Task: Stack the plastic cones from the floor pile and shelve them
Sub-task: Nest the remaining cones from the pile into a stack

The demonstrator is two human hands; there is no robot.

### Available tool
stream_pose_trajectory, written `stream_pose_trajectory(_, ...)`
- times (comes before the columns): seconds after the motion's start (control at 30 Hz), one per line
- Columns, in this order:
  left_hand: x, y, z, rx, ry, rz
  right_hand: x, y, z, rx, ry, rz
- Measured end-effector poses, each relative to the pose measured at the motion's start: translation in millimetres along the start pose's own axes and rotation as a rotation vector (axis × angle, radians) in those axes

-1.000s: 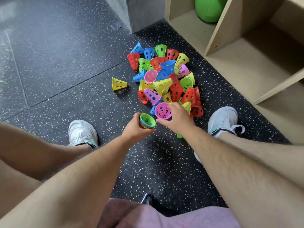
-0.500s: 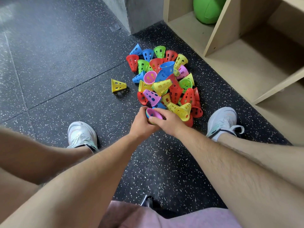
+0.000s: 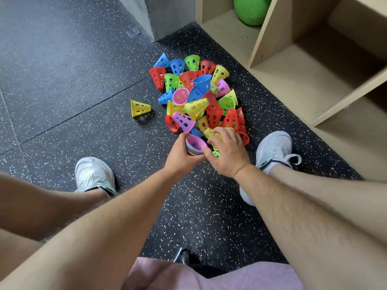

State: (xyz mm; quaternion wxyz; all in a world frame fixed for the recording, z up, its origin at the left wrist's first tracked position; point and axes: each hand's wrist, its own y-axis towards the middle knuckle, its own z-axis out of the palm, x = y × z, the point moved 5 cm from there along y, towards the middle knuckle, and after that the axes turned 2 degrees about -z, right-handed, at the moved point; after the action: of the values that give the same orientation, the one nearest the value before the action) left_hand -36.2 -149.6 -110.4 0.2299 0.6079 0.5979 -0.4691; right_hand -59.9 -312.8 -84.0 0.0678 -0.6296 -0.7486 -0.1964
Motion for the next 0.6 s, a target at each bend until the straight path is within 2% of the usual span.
stream_pose_trajectory(0.13,2.2,1.6,3.1,0.004,0.006,0.018,-26.9,-7.0,4.3,0.169,-0.089,0.169)
stream_pose_trajectory(0.27,3.7,3.3,3.2,0.011,0.011,0.007,-33.0,-6.6,5.1,0.307,-0.135,0.153)
stream_pose_trajectory(0.33,6.3,3.7,3.1,0.014,0.008,-0.004,-33.5,-4.3,0.3,0.314,-0.129,0.163)
stream_pose_trajectory(0.4,5.8,3.3,0.8,0.012,0.018,-0.008,-30.8,-0.6,-7.9,0.195,-0.041,0.268)
stream_pose_trajectory(0.5,8.4,3.7,-1.2,0.013,0.039,-0.020,-17.8,4.7,-22.5,-0.215,0.310,0.590)
stream_pose_trajectory(0.53,7.9,4.2,-1.6,0.012,0.045,-0.016,-9.8,4.7,-25.0,-0.342,0.393,0.615)
stream_pose_trajectory(0.6,6.3,3.7,-2.9,0.012,0.066,-0.003,6.8,4.5,-25.2,-0.462,0.468,0.602)
